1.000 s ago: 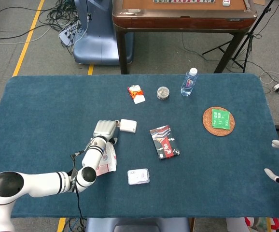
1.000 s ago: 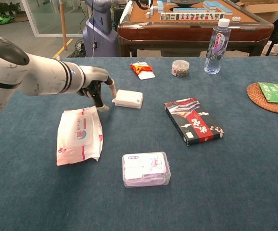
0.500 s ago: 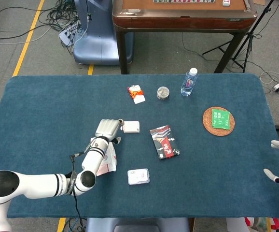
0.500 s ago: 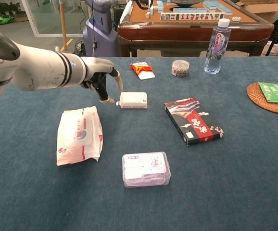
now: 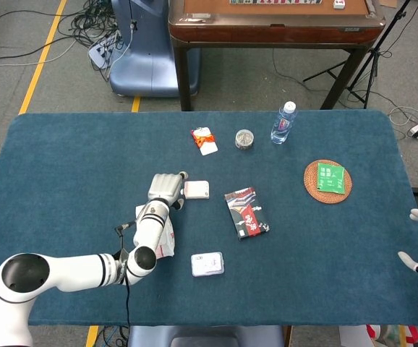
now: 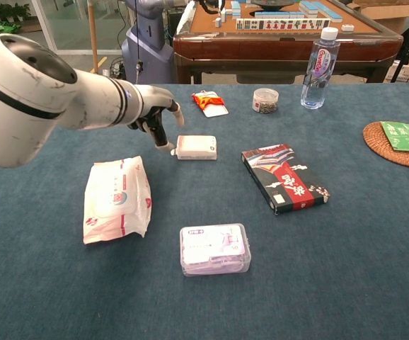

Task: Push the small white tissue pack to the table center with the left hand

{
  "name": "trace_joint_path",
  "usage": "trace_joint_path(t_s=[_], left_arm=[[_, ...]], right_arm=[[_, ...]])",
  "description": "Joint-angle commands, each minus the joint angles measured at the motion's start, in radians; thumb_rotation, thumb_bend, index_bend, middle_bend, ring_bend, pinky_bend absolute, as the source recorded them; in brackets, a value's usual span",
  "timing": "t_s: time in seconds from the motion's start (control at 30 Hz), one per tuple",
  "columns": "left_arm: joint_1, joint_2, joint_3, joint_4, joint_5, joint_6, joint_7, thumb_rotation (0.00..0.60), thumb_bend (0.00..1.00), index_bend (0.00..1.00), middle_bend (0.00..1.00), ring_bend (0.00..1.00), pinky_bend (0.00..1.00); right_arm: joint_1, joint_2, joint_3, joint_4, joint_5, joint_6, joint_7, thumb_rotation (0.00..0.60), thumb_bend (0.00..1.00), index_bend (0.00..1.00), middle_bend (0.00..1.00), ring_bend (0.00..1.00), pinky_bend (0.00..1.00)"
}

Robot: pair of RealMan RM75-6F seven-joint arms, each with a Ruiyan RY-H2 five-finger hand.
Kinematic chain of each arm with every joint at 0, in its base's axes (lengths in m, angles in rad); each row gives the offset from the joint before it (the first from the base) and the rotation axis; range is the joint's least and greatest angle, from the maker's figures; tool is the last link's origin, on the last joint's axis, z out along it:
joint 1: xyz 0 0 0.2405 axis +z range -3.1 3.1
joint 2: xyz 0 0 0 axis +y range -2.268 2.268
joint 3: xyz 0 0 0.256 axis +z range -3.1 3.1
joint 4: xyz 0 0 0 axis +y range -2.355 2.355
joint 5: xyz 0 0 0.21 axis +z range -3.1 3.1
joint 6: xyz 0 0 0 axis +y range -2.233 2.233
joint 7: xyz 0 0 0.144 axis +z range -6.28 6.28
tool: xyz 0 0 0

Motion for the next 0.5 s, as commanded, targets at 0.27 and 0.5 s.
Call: trace_joint_path(t_s=[0.27, 0.5], left_arm=[[-0.037, -0.042, -0.011, 0.050, -0.039, -0.026, 0.048, 0.600, 0.40, 0.16, 1.00, 1.00, 1.00], [-0.053, -0.051, -0.010, 0.042, -0.054, -0.026, 0.079, 0.600, 0.40, 0.18, 1.00, 1.00, 1.00]], right_arm=[[-0.001, 0.004, 0.003, 0.003, 0.006, 0.000, 0.012, 0.600, 0.06, 0.25, 0.31, 0.26, 0.27], [-0.001, 0.005, 0.004, 0.003, 0.007, -0.002, 0.016, 0.600, 0.06, 0.25, 0.31, 0.26, 0.27]])
